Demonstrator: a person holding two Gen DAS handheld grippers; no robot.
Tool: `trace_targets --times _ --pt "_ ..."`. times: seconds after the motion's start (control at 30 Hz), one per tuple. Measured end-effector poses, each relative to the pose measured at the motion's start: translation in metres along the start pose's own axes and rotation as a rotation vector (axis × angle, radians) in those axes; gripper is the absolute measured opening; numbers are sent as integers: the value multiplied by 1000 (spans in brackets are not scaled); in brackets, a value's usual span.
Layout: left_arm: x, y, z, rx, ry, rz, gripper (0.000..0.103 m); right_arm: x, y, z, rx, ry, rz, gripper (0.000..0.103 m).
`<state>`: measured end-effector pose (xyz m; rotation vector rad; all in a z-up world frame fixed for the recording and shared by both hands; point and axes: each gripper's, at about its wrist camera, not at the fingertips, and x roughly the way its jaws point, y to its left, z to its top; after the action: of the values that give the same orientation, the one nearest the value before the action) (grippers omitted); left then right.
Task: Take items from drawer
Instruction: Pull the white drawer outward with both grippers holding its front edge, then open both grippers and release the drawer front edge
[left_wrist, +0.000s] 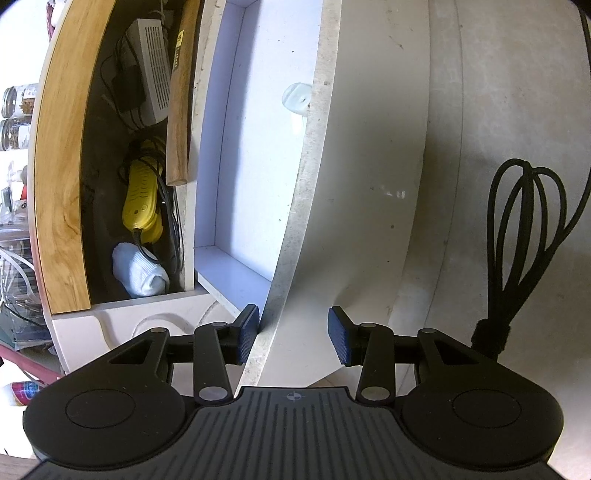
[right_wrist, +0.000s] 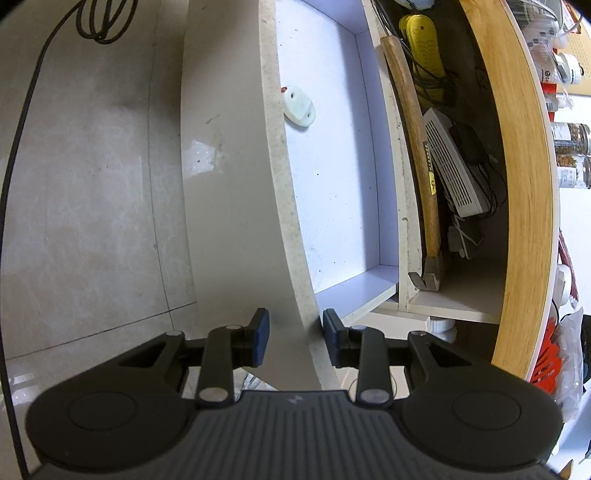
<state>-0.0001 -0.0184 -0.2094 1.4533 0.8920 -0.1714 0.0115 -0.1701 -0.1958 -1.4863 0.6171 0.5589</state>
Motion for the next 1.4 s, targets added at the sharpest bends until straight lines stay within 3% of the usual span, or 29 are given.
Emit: trace_targets --times 0.47,0.57,0.6,0.63,0.67,0.7,0.77,0.93,1.4 --pt "-1 1 -1 -4 1 -2 40 4 1 -2 -7 -6 -5 34" --pt "0 -1 -1 1 -5 8 49 6 5 -7 -16 -5 -12 39" --pt "0 -2 -1 6 -8 14 66 7 7 -10 -19 -4 -14 54" --pt "1 -5 -1 22 -10 40 76 7 9 -13 -27 -10 -25 66" --pt "1 -6 -1 28 -16 64 92 6 12 -15 -39 -24 -46 98" --pt "1 -7 0 35 -22 87 98 5 15 -18 -52 -39 -68 103" --pt "1 -6 0 33 -30 116 99 4 17 -16 -55 -50 -95 103" --pt "2 -1 0 -12 -23 94 100 5 13 -11 -18 -54 -114 103" --pt "14 9 1 0 -31 79 101 10 4 -11 -11 -70 -102 103"
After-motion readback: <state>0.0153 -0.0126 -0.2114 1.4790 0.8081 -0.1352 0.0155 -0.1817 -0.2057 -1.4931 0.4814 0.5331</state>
